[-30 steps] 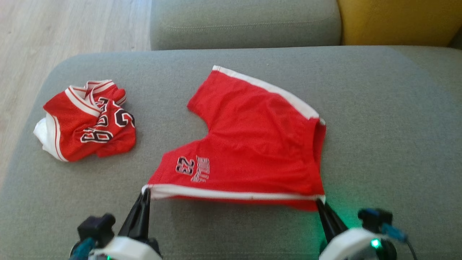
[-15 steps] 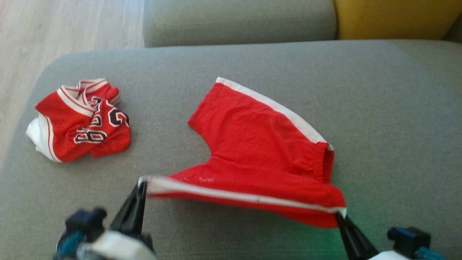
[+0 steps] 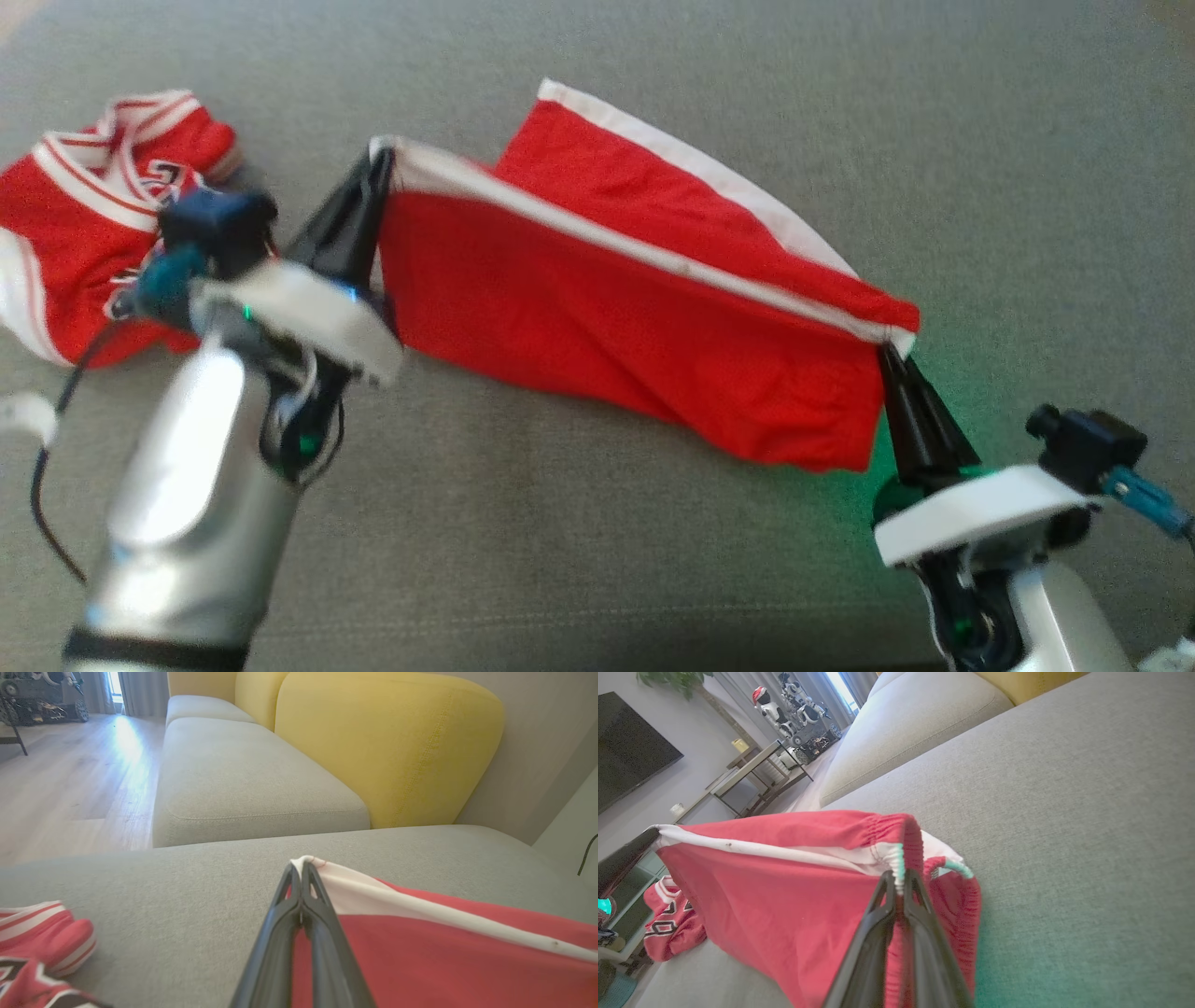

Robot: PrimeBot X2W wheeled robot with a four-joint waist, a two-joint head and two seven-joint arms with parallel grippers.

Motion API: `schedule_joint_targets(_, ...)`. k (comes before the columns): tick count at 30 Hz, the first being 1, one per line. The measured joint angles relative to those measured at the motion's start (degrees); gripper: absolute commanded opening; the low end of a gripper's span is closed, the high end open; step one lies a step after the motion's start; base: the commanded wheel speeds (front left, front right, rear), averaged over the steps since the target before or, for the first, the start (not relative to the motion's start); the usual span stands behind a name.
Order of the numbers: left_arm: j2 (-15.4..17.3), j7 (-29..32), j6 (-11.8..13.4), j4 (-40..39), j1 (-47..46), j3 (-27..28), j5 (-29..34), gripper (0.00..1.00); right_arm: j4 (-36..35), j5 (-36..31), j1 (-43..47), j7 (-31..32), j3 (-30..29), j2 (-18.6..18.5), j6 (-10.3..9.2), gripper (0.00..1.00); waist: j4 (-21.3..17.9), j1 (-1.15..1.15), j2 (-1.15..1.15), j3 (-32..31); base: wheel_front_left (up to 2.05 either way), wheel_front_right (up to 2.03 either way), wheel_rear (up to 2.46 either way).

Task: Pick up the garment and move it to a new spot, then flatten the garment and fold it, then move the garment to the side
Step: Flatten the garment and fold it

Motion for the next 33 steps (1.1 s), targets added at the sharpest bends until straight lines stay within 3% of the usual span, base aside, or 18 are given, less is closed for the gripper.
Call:
schedule_joint_targets(5,0.0,0.73,-0.55,9.67,-10.46,-2.26,-1.82,0.0,4.74,1.82,-6.03,-3.8,2.05,-0.05,0.0,0.0,-2.33,0.0,0.0,3.86,0.0,0.0,0.0)
schedule_joint_targets(13,-0.05,-0.24,-0.57,23.42,-22.78,-10.65,-5.61,0.0,9.55,4.35,-12.45,-8.53,5.57,-0.19,0.0,0.0,-6.85,0.0,0.0,8.36,0.0,0.0,0.0)
schedule_joint_targets(25,0.07,-3.35,-0.57,37.65,-32.09,-19.38,-12.87,0.0,12.11,6.15,-14.88,-11.76,10.77,-0.23,0.0,0.0,-12.82,0.0,0.0,12.1,0.0,0.0,0.0)
schedule_joint_targets(26,0.05,-3.28,-0.57,38.5,-32.15,-19.69,-13.54,0.1,12.24,6.09,-15.24,-12.06,10.96,-0.22,0.0,0.2,-13.15,0.0,0.0,12.26,0.0,0.0,0.0)
schedule_joint_targets(27,-0.01,-3.09,-0.57,39.16,-32.15,-19.87,-14.59,0.34,12.27,5.98,-15.61,-12.06,11.0,-0.23,0.0,0.43,-13.36,0.0,0.0,12.41,0.0,0.0,0.0)
schedule_joint_targets(28,-0.01,-3.15,-0.57,39.58,-32.15,-20.25,-15.37,0.66,12.34,5.68,-15.84,-12.06,11.02,-0.24,0.0,0.89,-13.45,0.0,0.0,12.5,0.0,0.0,0.0)
schedule_joint_targets(29,-0.01,-3.16,-0.57,40.19,-32.16,-20.85,-15.83,1.0,12.39,5.34,-16.02,-12.1,11.15,-0.25,0.0,1.0,-13.42,0.0,0.0,12.48,0.0,0.0,0.0)
schedule_joint_targets(33,-0.03,-5.79,-0.57,41.95,-32.15,-21.34,-17.52,1.0,12.25,3.82,-16.35,-13.23,10.68,-0.24,0.0,1.0,-12.56,0.0,0.0,11.85,0.0,0.0,0.0)
